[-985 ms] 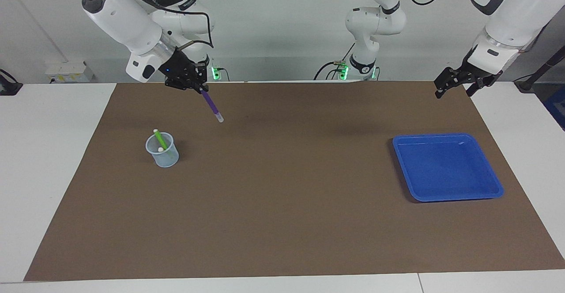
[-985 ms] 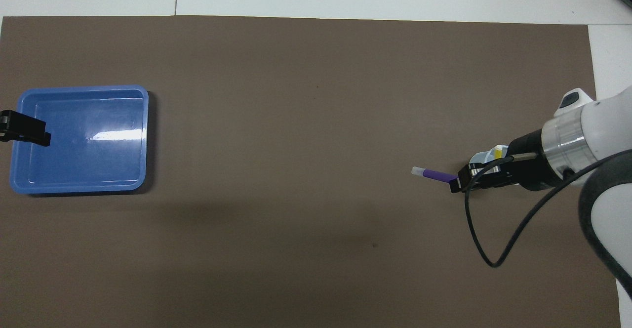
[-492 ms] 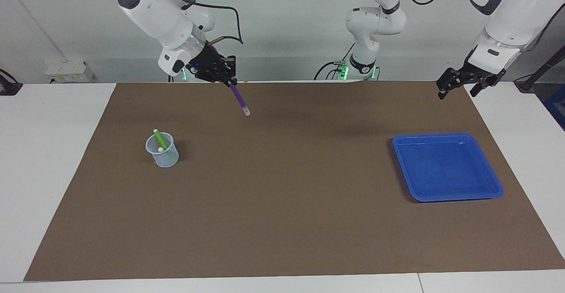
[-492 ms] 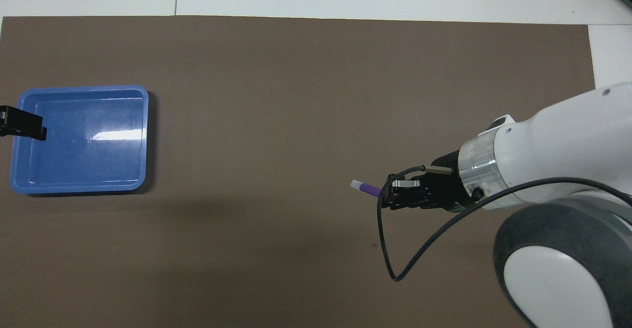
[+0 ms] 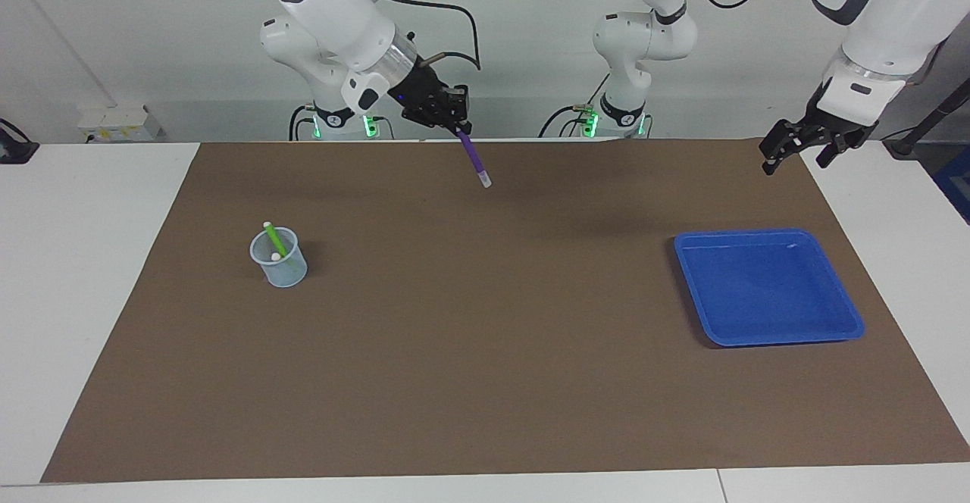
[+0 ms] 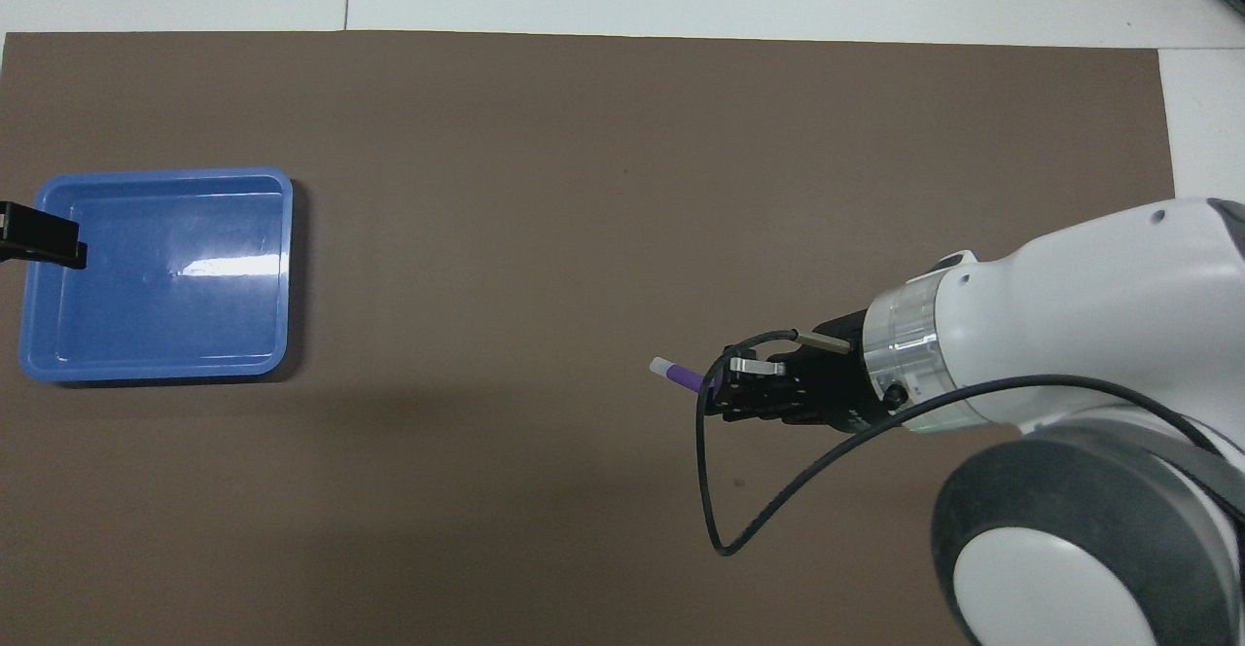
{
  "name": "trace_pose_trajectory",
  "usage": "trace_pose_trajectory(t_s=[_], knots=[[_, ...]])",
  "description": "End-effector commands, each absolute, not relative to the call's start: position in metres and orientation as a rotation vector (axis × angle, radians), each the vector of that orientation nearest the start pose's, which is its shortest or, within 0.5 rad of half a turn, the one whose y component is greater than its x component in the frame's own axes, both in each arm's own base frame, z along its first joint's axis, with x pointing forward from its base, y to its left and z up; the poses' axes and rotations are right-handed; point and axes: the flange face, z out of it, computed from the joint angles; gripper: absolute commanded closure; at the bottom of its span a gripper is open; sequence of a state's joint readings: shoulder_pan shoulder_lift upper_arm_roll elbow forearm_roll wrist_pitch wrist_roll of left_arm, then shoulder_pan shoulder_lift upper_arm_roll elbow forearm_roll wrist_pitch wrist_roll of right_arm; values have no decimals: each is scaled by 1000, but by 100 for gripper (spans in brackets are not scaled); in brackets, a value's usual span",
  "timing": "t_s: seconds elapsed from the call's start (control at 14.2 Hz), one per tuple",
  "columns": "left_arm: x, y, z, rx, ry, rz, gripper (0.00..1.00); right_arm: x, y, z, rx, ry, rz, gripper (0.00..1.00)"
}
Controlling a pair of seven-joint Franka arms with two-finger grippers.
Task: Right arm passes pens to left for tray arrangement
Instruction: 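Lift the purple pen out and carry it toward the table center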
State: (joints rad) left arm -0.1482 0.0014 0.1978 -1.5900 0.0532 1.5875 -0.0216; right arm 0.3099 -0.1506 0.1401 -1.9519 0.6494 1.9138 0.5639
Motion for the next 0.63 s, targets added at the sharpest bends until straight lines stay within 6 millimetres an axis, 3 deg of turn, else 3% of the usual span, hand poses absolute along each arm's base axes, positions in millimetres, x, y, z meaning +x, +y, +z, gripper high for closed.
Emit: trace_pose_trajectory(t_s=[0.0,0.21,0.56], knots=[[541,39,609,-3070,-261,12,0,439,290,562,-2477,448,274,100],[540,36,610,-3041,-496,5,0,426,310,563,-2459,408,300,100],[538,25,610,-2981,-779,19,0,420,328,568,-2439,412,251,100]])
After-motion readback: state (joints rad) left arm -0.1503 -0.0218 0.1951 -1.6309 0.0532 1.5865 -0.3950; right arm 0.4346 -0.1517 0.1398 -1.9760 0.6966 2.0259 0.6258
